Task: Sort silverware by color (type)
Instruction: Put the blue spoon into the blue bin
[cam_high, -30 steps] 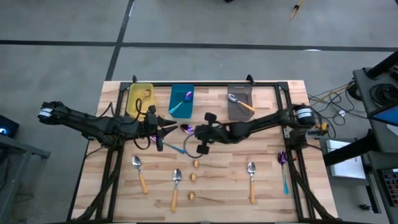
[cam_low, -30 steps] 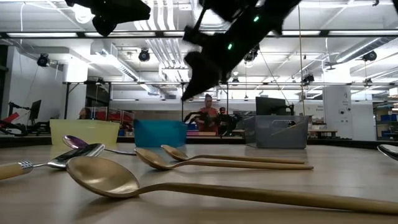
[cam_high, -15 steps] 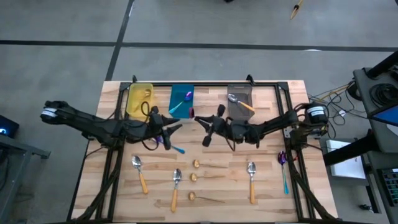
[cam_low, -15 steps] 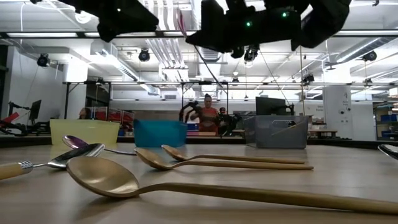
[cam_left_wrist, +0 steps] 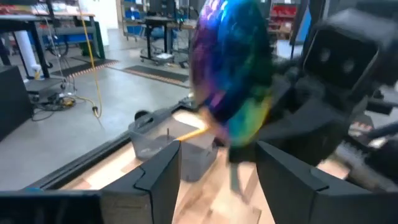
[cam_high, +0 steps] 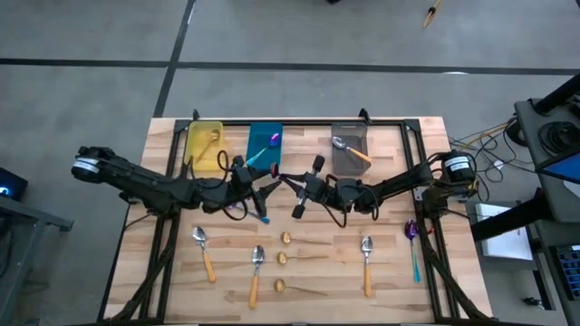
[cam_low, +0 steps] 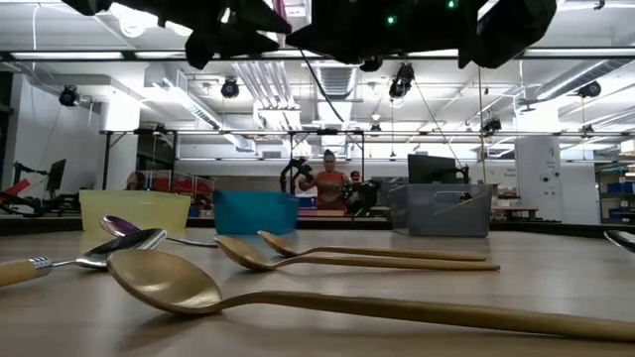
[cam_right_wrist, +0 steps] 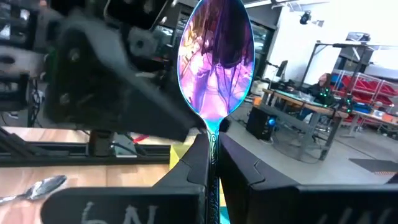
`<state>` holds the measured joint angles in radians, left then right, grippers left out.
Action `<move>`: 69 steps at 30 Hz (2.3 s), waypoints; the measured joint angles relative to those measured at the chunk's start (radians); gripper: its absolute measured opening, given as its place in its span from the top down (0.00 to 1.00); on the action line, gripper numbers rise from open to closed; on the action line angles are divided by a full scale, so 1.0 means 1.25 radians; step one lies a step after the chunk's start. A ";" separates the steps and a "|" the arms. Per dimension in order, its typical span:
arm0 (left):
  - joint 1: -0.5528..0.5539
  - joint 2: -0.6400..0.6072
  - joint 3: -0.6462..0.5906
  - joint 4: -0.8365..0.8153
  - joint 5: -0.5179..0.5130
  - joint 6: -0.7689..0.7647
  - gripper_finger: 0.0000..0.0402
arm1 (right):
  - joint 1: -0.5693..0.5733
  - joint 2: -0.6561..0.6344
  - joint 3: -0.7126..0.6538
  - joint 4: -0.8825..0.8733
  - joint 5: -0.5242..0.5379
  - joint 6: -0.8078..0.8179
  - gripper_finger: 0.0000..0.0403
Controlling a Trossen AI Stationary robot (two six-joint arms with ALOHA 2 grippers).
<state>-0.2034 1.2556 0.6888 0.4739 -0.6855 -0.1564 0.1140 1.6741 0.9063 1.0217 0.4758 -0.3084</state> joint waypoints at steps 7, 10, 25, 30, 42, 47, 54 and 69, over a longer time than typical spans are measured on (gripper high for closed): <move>0.001 0.013 0.033 0.005 -0.011 0.024 0.62 | 0.001 0.000 0.002 -0.019 -0.002 -0.002 0.97; 0.001 0.011 0.037 0.004 -0.030 0.016 0.68 | 0.001 0.000 0.002 -0.019 0.000 -0.004 0.97; -0.001 0.007 0.040 -0.018 -0.035 0.006 0.99 | 0.001 -0.002 0.001 -0.050 0.002 0.085 0.90; -0.003 -0.012 0.040 -0.104 -0.022 0.034 0.99 | 0.001 -0.002 0.001 -0.119 -0.004 0.165 0.74; -0.003 -0.065 0.041 -0.336 0.200 0.172 1.00 | -0.033 -0.008 0.140 -0.561 -0.250 0.295 0.55; -0.003 -0.063 0.040 -0.333 0.208 0.184 1.00 | -0.034 0.023 0.195 -0.653 -0.303 0.270 0.55; -0.004 -0.064 0.040 -0.339 0.208 0.175 1.00 | -0.035 0.043 0.208 -0.638 -0.299 0.253 0.65; -0.005 -0.061 0.040 -0.317 0.206 0.184 0.98 | -0.041 0.051 0.208 -0.593 -0.297 0.233 0.98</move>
<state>-0.2092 1.1797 0.7391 0.0773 -0.4278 0.0738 0.0624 1.7374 1.1659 0.2804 0.1040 -0.0177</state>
